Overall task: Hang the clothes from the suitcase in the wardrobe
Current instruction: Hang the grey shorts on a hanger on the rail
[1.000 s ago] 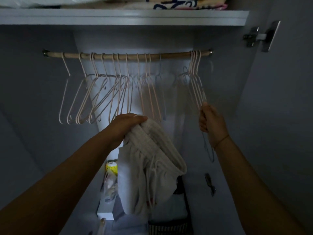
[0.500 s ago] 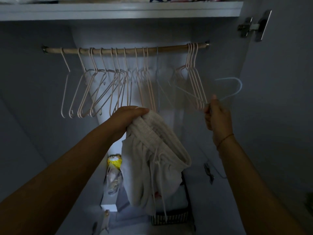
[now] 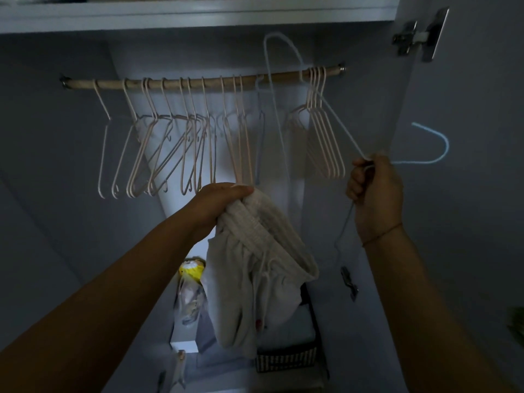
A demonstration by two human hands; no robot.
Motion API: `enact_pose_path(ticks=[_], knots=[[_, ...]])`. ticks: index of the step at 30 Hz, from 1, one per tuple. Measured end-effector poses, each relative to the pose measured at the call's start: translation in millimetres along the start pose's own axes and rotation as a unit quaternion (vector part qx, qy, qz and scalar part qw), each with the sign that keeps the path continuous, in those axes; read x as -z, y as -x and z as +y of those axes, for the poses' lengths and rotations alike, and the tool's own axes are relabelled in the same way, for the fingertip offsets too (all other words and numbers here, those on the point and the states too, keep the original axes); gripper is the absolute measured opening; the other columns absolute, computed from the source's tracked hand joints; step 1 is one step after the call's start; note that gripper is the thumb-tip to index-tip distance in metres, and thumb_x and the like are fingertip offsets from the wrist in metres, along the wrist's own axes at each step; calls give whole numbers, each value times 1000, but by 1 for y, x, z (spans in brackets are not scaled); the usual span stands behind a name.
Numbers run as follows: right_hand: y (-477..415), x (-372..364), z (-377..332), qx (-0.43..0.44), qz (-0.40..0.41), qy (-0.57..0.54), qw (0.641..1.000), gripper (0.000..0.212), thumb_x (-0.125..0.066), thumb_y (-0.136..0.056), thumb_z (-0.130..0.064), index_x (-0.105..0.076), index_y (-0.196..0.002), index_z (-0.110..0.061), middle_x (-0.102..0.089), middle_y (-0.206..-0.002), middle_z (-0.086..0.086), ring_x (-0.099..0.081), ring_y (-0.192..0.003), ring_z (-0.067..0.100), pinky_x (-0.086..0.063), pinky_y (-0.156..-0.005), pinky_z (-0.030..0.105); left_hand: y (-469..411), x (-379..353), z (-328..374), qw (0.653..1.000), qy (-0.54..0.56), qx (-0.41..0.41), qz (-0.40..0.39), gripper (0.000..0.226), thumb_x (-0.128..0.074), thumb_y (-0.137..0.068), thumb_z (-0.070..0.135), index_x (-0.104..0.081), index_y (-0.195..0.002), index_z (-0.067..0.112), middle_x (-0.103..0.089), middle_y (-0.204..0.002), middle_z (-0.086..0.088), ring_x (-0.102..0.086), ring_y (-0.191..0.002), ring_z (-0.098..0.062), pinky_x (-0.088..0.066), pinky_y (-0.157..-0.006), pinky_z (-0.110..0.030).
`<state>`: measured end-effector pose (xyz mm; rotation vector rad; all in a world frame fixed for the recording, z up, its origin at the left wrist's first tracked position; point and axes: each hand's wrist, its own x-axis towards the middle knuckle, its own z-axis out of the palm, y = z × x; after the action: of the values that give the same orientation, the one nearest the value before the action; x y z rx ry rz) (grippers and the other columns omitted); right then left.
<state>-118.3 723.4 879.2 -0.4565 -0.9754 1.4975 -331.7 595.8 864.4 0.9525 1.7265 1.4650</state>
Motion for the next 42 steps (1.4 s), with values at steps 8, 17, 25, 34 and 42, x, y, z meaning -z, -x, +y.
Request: enact_pose_path(ticks=[8, 17, 25, 34, 42], knots=[[14, -21, 23, -22, -45, -88, 995, 40, -31, -102, -27, -52, -70, -13, -43, -49, -7, -30, -41, 6, -24, -40, 19, -2, 2, -6, 1000, 14, 9, -23, 38, -67, -84, 32, -67, -113, 7, -68, -111, -12, -64, -106, -27, -51, -94, -38], [8, -24, 22, 0, -35, -163, 986, 34, -33, -101, -29, -49, -76, -13, -46, -63, -3, -31, -50, 9, -25, -42, 21, 3, 14, -17, 999, 25, 14, -35, 38, -63, -87, 32, -66, -113, 5, -67, -113, -14, -63, -107, -28, -51, -93, -37], [17, -31, 43, -52, -61, -135, 988, 54, -32, -101, -26, -62, -56, -21, -48, -51, -7, -32, -43, 6, -23, -41, 19, 3, 18, -21, 997, 58, 27, -40, 48, -59, -88, 40, -62, -120, 4, -66, -117, -15, -62, -111, -28, -47, -101, -39], [30, 8, 109, -148, -98, 45, 983, 54, -36, -99, -24, -55, -49, -19, -39, -44, -3, -30, -37, 8, -26, -37, 19, 3, 41, -16, 972, 233, 27, -18, 54, -43, -95, 46, -54, -131, 6, -61, -126, -17, -60, -115, -25, -51, -93, -33], [17, 21, 89, -21, -134, 275, 952, 44, -43, -98, -17, -48, -55, -12, -39, -40, -9, -35, -41, 1, -29, -43, 14, 10, 55, -32, 984, 165, 43, 56, 46, -46, -95, 44, -64, -107, 4, -69, -99, -13, -67, -89, -20, -59, -73, -26]])
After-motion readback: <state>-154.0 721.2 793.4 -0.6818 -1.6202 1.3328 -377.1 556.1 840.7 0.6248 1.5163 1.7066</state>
